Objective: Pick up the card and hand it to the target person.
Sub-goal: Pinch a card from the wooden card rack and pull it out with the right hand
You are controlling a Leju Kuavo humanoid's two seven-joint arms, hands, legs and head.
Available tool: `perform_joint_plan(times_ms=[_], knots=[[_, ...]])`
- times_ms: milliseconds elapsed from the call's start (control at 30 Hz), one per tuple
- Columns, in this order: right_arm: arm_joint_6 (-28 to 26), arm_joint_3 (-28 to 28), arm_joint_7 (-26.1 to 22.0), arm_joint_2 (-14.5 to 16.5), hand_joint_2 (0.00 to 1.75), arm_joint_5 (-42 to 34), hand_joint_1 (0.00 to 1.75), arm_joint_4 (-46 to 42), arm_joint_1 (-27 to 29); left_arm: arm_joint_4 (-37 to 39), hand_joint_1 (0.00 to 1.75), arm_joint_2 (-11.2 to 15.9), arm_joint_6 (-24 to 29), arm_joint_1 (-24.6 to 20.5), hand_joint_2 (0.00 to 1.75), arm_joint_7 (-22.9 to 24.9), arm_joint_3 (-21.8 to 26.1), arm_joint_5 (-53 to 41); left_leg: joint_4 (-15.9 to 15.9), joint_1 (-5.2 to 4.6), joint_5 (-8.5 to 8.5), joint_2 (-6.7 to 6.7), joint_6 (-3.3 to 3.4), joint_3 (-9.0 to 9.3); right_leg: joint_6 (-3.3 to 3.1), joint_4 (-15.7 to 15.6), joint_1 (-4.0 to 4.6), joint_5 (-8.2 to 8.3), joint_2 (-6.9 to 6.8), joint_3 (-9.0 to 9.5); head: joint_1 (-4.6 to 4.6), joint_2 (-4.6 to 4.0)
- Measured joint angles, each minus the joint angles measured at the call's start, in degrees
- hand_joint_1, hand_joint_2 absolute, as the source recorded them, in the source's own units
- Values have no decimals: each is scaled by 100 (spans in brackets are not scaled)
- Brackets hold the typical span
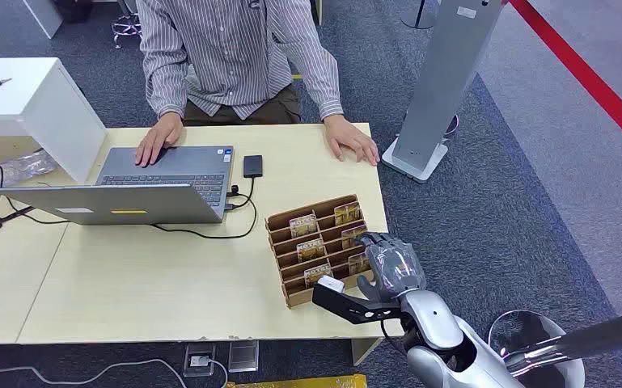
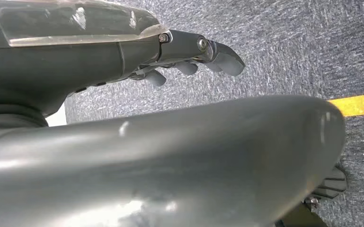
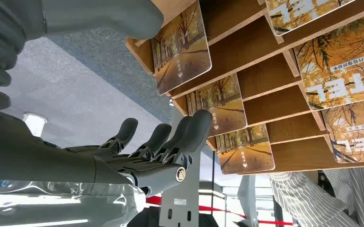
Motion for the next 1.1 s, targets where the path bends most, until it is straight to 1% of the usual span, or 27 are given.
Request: perform_joint_plan(times_ms=[300,500,633,767,900,1100], knots=[[1,14,-36,0,175,-81,63,57,-3,0,0,0,15,0,0,0,0,18,0,0,0,0,0,0,0,0,0,0,0,0,1,-1],[-3,83,-69,2,175,-159,65,143,-9,0,0,0,16,0,0,0,0,27,0,0,0,0,0,0,0,0,0,0,0,0,1,-1],[-4,130,-70,2,175,-184,72,202,-18,0,0,0,17,0,0,14,0,38,0,0,0,0,0,0,0,0,0,0,0,0,0,0],[-6,148,-68,3,175,-190,89,232,-40,0,0,0,21,0,0,28,0,54,0,0,0,0,0,0,0,0,0,0,0,0,1,0],[-14,163,-57,4,175,-201,91,260,-51,0,0,0,32,1,0,28,0,66,0,0,0,0,0,0,0,0,0,0,0,0,2,-1],[-49,173,9,4,175,-157,90,278,-64,0,0,0,33,1,0,27,0,70,0,0,0,0,0,0,0,0,0,0,0,0,1,0]])
